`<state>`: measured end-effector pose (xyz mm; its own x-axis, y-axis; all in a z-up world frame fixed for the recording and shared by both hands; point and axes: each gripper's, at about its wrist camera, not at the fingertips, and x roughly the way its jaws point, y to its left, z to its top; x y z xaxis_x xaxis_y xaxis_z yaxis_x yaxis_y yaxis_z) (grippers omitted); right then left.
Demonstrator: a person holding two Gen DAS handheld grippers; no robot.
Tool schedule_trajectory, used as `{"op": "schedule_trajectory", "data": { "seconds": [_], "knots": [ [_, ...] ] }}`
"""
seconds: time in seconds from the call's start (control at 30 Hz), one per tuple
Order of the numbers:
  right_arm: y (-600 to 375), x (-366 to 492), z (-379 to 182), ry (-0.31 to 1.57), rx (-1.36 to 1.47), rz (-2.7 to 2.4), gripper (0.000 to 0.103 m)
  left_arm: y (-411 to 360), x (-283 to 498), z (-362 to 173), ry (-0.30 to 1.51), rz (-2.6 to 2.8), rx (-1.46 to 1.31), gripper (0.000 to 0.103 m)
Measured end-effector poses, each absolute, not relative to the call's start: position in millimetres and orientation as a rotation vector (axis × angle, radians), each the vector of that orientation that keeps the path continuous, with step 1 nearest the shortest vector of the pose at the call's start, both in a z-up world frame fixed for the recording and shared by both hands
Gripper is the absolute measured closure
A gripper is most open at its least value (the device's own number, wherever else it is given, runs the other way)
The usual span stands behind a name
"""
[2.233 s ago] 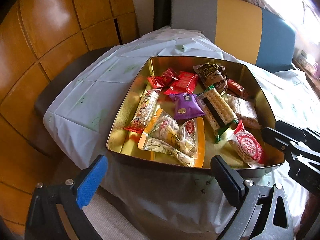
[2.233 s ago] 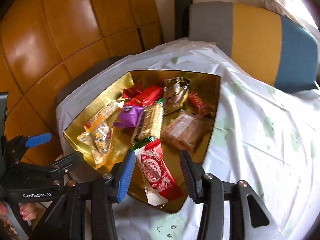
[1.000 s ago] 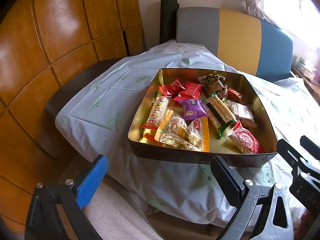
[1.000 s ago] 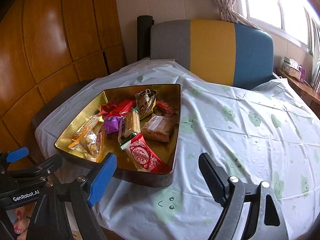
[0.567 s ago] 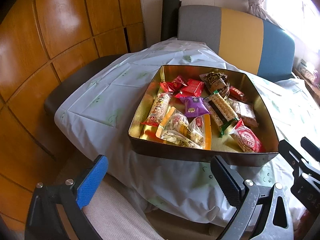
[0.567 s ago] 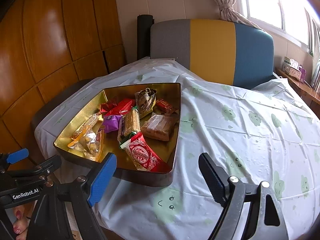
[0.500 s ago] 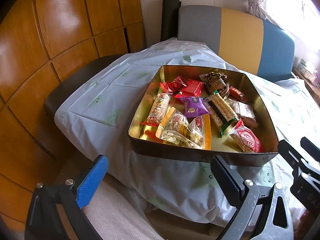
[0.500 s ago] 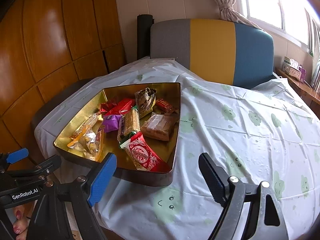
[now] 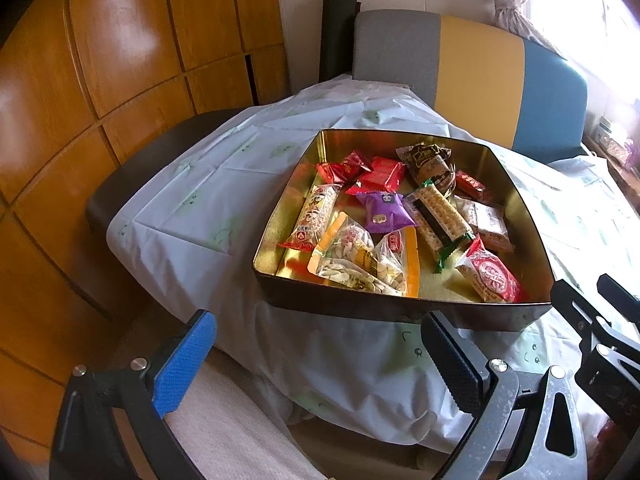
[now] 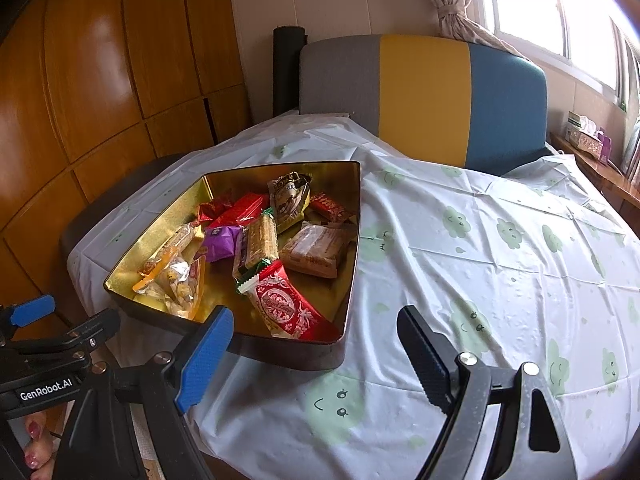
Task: Organize snacks
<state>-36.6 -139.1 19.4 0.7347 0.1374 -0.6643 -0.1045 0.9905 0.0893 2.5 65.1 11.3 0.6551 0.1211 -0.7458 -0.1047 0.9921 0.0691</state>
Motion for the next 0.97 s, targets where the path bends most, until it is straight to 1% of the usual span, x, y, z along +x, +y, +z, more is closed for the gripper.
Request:
{"op": "schedule_trajectory", "data": {
  "seconds": [0.97],
  "knots": [
    [-139.2, -35.3, 15.1, 0.747, 0.057, 0.145, 0.018, 65.3, 3.0, 5.9, 0.874, 0.114, -0.024, 0.001]
  ]
}}
